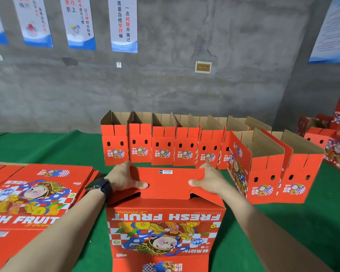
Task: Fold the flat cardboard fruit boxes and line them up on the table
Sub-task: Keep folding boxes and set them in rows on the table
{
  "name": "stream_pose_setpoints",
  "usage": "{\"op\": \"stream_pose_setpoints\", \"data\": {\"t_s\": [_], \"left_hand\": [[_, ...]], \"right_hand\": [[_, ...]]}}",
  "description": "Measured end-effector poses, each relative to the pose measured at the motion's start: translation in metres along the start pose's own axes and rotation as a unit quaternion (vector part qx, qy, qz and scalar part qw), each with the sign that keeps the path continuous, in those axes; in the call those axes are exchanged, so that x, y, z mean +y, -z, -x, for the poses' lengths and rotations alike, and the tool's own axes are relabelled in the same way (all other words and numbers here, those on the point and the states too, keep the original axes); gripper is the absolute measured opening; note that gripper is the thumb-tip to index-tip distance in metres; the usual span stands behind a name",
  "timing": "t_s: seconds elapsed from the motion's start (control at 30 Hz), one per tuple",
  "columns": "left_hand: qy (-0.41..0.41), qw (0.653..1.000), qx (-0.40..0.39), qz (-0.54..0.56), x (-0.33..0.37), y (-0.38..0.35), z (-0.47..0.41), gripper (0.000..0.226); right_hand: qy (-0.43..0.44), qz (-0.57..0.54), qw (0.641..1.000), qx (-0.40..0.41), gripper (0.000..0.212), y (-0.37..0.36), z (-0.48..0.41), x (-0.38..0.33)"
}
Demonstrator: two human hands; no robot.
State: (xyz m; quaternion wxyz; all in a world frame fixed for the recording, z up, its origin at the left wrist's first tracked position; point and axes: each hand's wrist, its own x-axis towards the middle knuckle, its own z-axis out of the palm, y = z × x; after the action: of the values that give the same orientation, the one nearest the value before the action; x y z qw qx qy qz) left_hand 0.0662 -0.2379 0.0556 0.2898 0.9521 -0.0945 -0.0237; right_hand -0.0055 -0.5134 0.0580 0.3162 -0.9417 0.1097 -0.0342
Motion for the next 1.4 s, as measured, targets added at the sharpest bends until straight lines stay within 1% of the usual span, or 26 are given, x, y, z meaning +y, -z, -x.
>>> {"op": "stream_pose_setpoints", "data": {"t_s": [0.23,0.43,0.47,0.53,0.57,0.63,0.7,0.77,0.8,0.9,0.93,1.0,1.07,1.1,1.2,1.27,1.3,1.33,1.4], "left_hand": [[0.001,0.999,0.018,-0.043,-0.002,-0.002,-0.002,0.081],[0.005,0.999,0.004,-0.045,-0.002,-0.001,-0.001,0.078],[0.007,0.999,-0.003,-0.033,-0.002,0.0,-0.001,0.077],[0.016,0.999,-0.023,0.028,-0.003,0.004,-0.001,0.074],[0.022,0.997,-0.03,0.065,-0.003,0.005,-0.001,0.074],[0.02,0.994,-0.031,0.105,-0.003,0.006,-0.001,0.074],[0.017,0.992,-0.019,0.122,-0.002,0.003,-0.001,0.072],[0.032,0.99,-0.008,0.136,-0.003,0.002,0.0,0.073],[0.047,0.991,-0.003,0.124,-0.004,0.002,0.001,0.077],[0.084,0.996,-0.005,-0.019,-0.008,0.006,0.004,0.083],[0.083,0.995,-0.009,-0.051,-0.008,0.008,0.005,0.081],[0.07,0.996,-0.001,-0.061,-0.007,0.015,0.008,0.073],[0.055,0.997,0.045,-0.033,-0.007,0.021,0.011,0.068],[0.051,0.996,0.077,-0.015,-0.007,0.023,0.011,0.067],[0.075,0.983,0.161,0.04,-0.008,0.023,0.008,0.074],[0.097,0.969,0.189,0.122,-0.011,0.02,0.006,0.079],[0.104,0.959,0.188,0.186,-0.013,0.019,0.005,0.078],[0.104,0.942,0.181,0.262,-0.016,0.019,0.004,0.07],[0.113,0.892,0.156,0.409,-0.02,0.016,0.005,0.039]], "right_hand": [[0.002,0.019,1.0,0.009,0.074,-0.002,-0.001,-0.004],[0.003,0.017,1.0,0.011,0.075,-0.003,-0.004,-0.005],[0.0,0.006,1.0,0.01,0.074,-0.003,-0.005,-0.004],[-0.016,-0.06,0.998,0.003,0.074,0.0,-0.006,0.0],[-0.03,-0.108,0.994,-0.002,0.076,0.002,-0.006,0.001],[-0.067,-0.19,0.979,-0.013,0.09,0.003,-0.005,0.004],[-0.104,-0.214,0.971,-0.028,0.099,0.002,-0.005,0.006],[-0.125,-0.197,0.971,-0.046,0.098,0.002,-0.004,0.005],[-0.126,-0.19,0.972,-0.052,0.097,0.003,-0.004,0.003],[-0.105,-0.2,0.973,-0.045,0.1,0.002,-0.002,0.001],[-0.093,-0.2,0.975,-0.036,0.101,0.001,0.0,0.001],[-0.065,-0.191,0.979,-0.009,0.1,0.001,0.003,-0.002],[-0.037,-0.197,0.98,0.019,0.095,0.004,0.005,-0.009],[-0.021,-0.202,0.978,0.036,0.089,0.007,0.006,-0.013],[0.041,-0.208,0.973,0.096,0.061,0.015,0.013,-0.027],[0.073,-0.21,0.967,0.128,0.057,0.017,0.018,-0.033],[0.082,-0.224,0.962,0.132,0.059,0.016,0.02,-0.034],[0.088,-0.253,0.955,0.125,0.059,0.015,0.02,-0.034],[0.089,-0.327,0.936,0.094,0.052,0.011,0.02,-0.034]]}}
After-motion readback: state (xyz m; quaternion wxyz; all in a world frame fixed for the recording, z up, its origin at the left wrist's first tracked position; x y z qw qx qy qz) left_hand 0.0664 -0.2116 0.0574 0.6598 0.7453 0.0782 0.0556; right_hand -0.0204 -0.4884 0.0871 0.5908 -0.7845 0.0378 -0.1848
